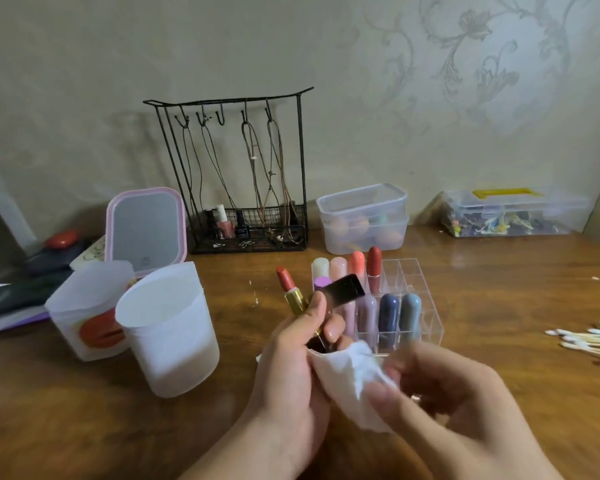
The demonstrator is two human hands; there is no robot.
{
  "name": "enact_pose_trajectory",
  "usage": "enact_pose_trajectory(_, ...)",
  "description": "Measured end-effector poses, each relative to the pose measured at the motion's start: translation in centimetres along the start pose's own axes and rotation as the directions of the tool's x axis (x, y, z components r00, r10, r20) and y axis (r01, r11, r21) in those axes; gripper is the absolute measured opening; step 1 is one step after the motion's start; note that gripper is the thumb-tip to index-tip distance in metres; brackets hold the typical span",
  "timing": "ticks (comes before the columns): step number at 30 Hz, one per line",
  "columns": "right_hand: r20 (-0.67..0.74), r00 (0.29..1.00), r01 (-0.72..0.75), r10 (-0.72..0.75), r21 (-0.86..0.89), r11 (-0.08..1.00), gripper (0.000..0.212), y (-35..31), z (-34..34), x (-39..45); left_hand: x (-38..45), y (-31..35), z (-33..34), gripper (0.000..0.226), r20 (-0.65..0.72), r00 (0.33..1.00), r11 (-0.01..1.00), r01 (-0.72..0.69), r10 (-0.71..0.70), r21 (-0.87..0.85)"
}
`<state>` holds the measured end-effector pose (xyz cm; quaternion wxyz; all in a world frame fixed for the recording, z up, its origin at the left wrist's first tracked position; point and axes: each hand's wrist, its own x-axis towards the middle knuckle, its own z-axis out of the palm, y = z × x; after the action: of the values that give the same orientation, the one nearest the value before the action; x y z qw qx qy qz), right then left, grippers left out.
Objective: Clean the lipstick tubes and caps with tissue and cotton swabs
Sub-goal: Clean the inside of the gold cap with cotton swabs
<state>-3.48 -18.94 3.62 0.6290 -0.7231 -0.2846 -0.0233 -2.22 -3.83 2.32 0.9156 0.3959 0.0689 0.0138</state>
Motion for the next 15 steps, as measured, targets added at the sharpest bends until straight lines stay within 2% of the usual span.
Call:
enact_pose_trajectory(2, 0.014, 0.995, -0.099, 0.098, 0.235, 0.967, 0.019, -0.1, -0.1, 0.3, -0.2, 0.1, 0.4, 0.035, -0.07, 0.997, 0.999, -0.034, 0.033, -0.015)
enact_pose_trajectory(4, -0.02, 0.988, -0.14, 0.153, 0.296, 0.945, 0.027, 0.1, 0.0, 0.7, -0.5, 0.0, 0.9, 0.029, -0.131, 0.987, 0.995, -0.094, 0.097, 0.028)
enact_pose_trajectory(6, -0.109, 0.986, -0.097, 0.127, 0.25, 0.964, 0.025, 0.7, 0.4, 0.7, -0.8, 0.0, 1.3, 0.025, -0.14, 0.975, 0.982, -0.161, 0.174, 0.103)
enact_pose_trajectory(8, -0.224, 0.974, 0.009, 0.023, 0.143, 0.99, 0.031, 1.2, 0.9, 0.4, -0.9, -0.3, 1.3, 0.028, -0.144, 0.96, 0.964, -0.22, 0.242, 0.151)
enact_pose_trajectory(9, -0.238, 0.97, 0.07, -0.043, 0.105, 0.992, 0.031, 1.4, 1.1, 0.1, -1.1, -0.4, 1.5, 0.03, -0.169, 0.945, 0.953, -0.254, 0.281, 0.164)
enact_pose_trajectory(12, -0.128, 0.981, 0.16, -0.148, 0.096, 0.982, 0.041, 1.5, 2.1, -0.7, -1.2, -0.6, 1.7, 0.039, -0.216, 0.864, 0.873, -0.384, 0.455, 0.301)
enact_pose_trajectory(15, -0.066, 0.989, 0.138, -0.131, 0.116, 0.984, 0.044, 1.6, 2.1, -0.8, -1.6, -0.5, 2.1, 0.035, -0.231, 0.8, 0.806, -0.447, 0.554, 0.387)
